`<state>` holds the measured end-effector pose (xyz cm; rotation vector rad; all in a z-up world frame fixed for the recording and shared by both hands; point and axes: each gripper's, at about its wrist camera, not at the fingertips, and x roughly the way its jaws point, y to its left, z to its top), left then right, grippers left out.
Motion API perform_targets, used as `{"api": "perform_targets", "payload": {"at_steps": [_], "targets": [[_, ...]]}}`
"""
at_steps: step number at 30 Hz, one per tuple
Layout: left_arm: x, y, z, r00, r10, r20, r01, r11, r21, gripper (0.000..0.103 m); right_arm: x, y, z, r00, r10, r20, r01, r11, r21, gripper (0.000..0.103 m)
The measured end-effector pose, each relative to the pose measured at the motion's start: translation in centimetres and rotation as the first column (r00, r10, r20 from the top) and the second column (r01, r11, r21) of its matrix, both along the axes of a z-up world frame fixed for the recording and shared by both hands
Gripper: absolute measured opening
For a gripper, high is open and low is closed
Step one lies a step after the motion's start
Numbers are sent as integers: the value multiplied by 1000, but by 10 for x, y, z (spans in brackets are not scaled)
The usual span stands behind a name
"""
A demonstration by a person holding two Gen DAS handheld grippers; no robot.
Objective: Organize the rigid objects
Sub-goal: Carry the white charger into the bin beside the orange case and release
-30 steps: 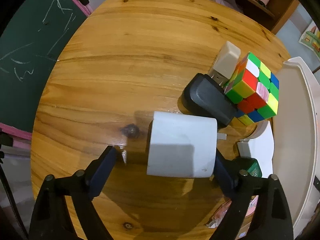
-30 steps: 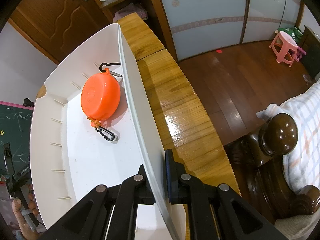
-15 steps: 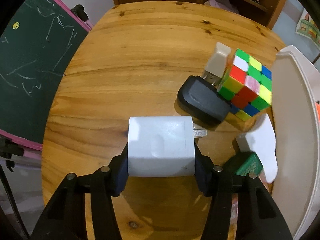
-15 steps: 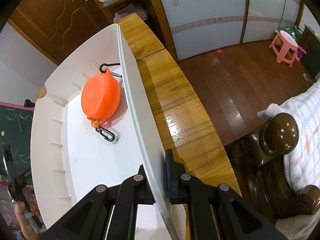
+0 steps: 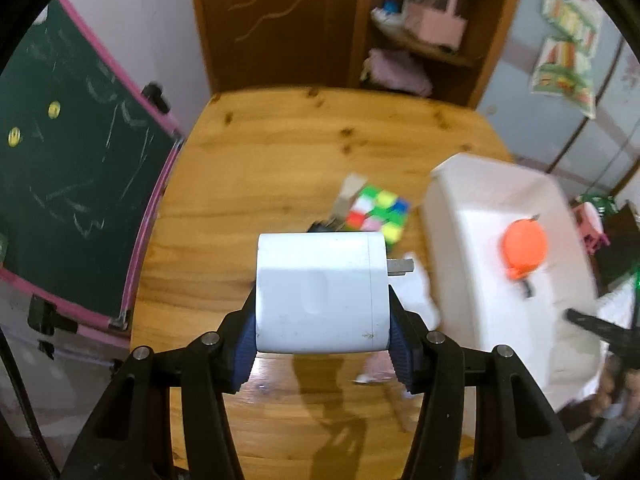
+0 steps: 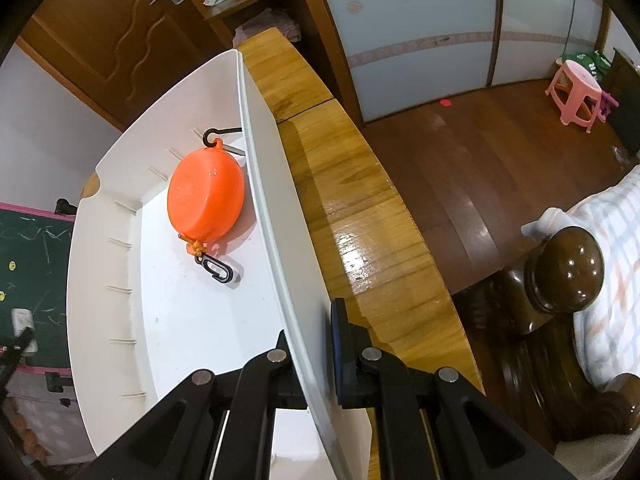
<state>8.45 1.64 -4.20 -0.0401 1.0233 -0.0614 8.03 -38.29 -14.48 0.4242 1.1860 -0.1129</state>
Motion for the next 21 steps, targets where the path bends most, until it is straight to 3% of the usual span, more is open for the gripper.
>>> {"api": "perform_targets", "payload": {"at_steps": [8,16,21], "targets": [[-18,-53,52,987,-136,91,142,988,-67,59,-1,1,0,1000,12,6,-12,1000,-1,7],[-17,-96,71,965,-231,125,241,968,-74,59,-2,-4,-2,1000,1,18,-1,999,37,9],[-7,-123,63,960,-264,99,273,958,-91,59,-2,-5,-3,1000,2,19,-3,999,45,9]]}}
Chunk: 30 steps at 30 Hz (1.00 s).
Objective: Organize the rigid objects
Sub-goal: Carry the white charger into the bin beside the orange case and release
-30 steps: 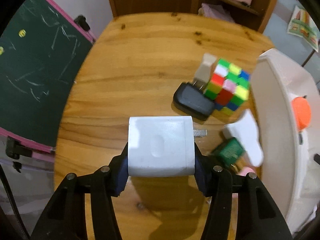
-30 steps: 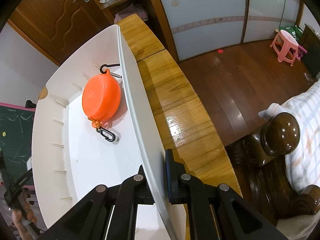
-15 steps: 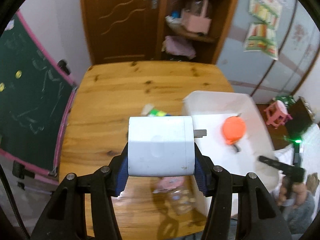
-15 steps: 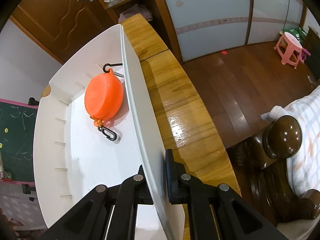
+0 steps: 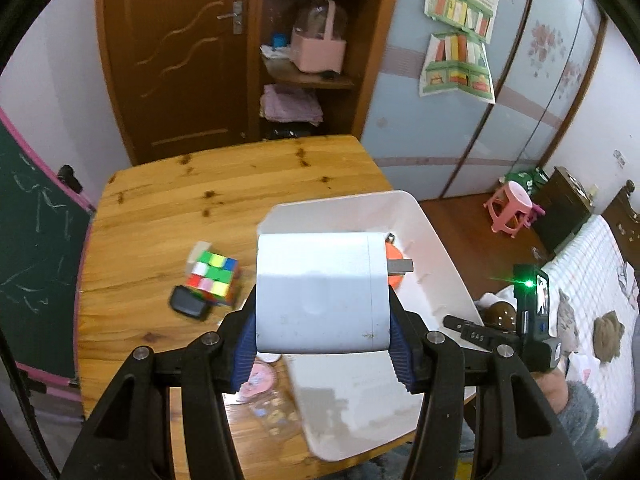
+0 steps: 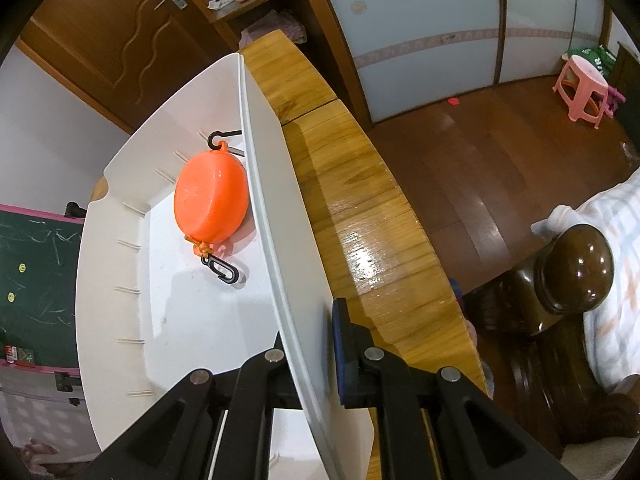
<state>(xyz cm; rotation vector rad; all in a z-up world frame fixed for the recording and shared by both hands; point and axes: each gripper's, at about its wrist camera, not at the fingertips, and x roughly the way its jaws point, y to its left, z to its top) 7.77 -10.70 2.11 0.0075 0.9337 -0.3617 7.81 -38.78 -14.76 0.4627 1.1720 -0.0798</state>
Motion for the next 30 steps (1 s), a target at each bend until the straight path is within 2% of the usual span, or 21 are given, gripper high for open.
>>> {"api": "perform_targets", "payload": {"at_steps": [16,30], "targets": [[80,-70,-87,984,32,-174,-22,998,56,59,-2,2,0,1000,15,14,-15,1000,-6,9],[117,-85,-137,960,91,-265,-68,993,96,59,-5,2,0,999,34,31,-33,999,-10,9]]}}
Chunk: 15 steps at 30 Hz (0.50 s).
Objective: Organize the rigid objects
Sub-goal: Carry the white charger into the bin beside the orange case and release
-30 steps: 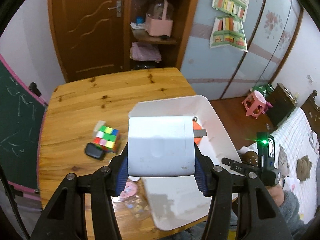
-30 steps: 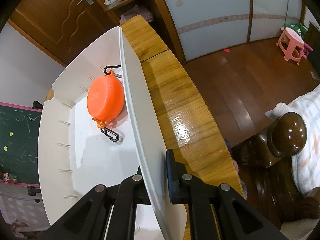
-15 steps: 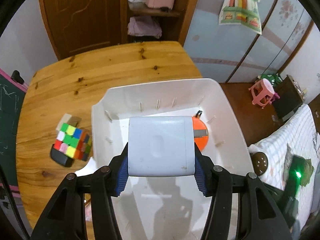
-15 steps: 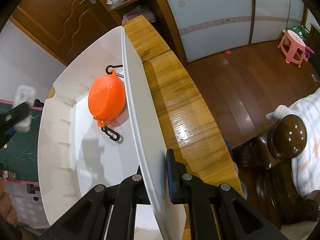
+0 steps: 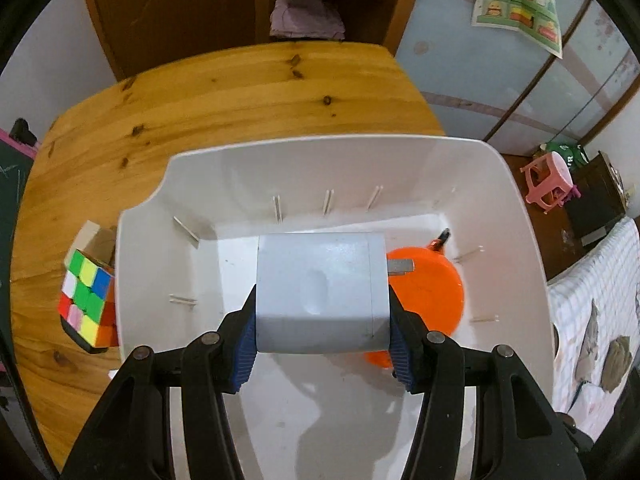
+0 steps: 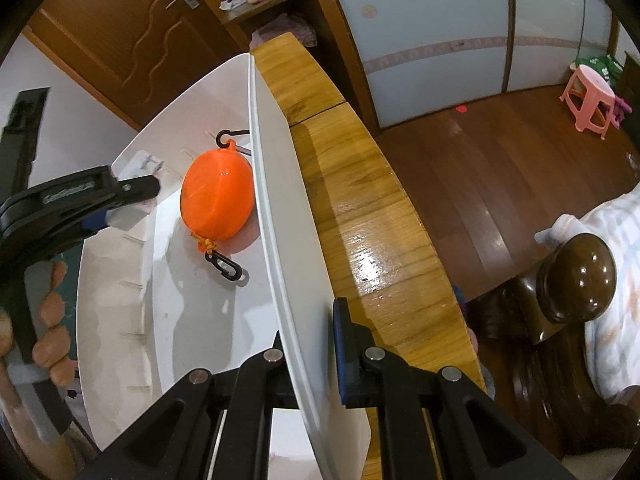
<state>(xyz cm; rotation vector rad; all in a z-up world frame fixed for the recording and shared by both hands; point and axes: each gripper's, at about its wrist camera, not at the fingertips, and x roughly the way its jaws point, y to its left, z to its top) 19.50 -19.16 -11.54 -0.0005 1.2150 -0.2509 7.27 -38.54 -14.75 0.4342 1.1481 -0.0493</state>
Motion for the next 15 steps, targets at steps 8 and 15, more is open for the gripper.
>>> {"api": "perform_targets", "payload": {"at_steps": [8,15], "targets": [[7,-3,-17,998,30,-46,-30,1000,10,59,-1,2,1,1000,16,12,-16,1000,-5,9],[13,2,-35,994,45,-104,-43,999,17,59,-1,3,2,1000,19,13,-19,1000,-4,9]]}}
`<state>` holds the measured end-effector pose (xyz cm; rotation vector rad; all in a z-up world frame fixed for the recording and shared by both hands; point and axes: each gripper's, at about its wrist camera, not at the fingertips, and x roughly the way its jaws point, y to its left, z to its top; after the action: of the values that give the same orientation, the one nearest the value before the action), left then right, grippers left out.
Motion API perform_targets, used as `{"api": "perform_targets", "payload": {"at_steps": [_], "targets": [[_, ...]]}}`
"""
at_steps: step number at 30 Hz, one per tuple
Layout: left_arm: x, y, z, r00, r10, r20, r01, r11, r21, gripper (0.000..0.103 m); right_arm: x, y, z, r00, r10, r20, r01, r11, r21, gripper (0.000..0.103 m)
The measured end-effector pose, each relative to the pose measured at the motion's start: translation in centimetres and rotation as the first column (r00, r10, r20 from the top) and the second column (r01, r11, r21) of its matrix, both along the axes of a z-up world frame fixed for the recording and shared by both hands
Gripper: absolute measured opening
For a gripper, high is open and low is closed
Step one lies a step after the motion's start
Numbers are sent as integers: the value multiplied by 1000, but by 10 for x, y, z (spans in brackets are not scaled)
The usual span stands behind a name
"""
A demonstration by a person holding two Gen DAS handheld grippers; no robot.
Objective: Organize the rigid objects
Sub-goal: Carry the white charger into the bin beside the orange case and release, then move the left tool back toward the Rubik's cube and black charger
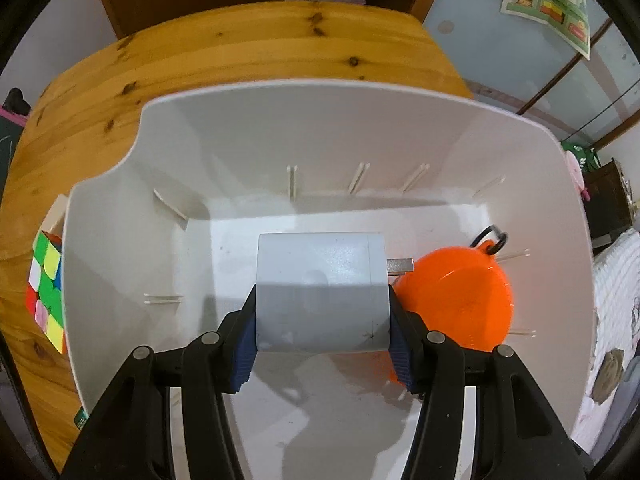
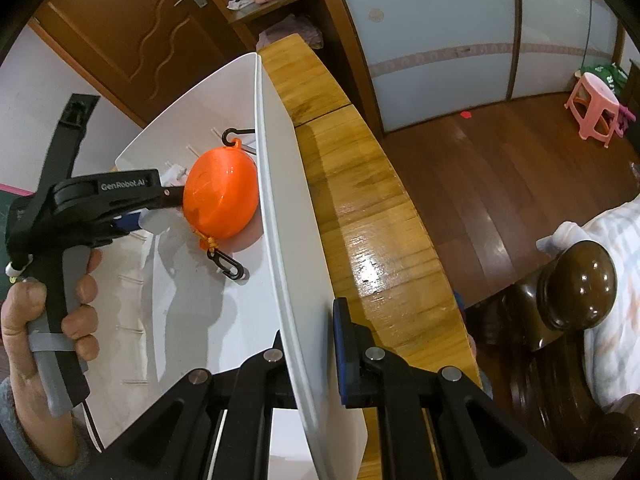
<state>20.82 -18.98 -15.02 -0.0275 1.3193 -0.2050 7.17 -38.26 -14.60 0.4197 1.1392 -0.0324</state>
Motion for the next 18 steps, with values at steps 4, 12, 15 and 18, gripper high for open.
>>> {"api": "perform_targets", "payload": {"at_steps": [4,12,15,18], "targets": [[0,4,-5,1000,8,-18,-8,1000,-1,59,1,-1,1,1000,-1,-3,1,1000,1,9],[-2,5,7,1000,11,25,-11,1000,19,64,1,-1,1,1000,-1,3,1,1000,2,9],[-9,7,24,997,1,83,-4,1000,31,64,0,1,1,1000,5,11,-5,1000,-18,8],[-20,9,42,991,-14,132,10,999,34,64,1,4,1,1000,1,12,0,1000,-30,8]]}}
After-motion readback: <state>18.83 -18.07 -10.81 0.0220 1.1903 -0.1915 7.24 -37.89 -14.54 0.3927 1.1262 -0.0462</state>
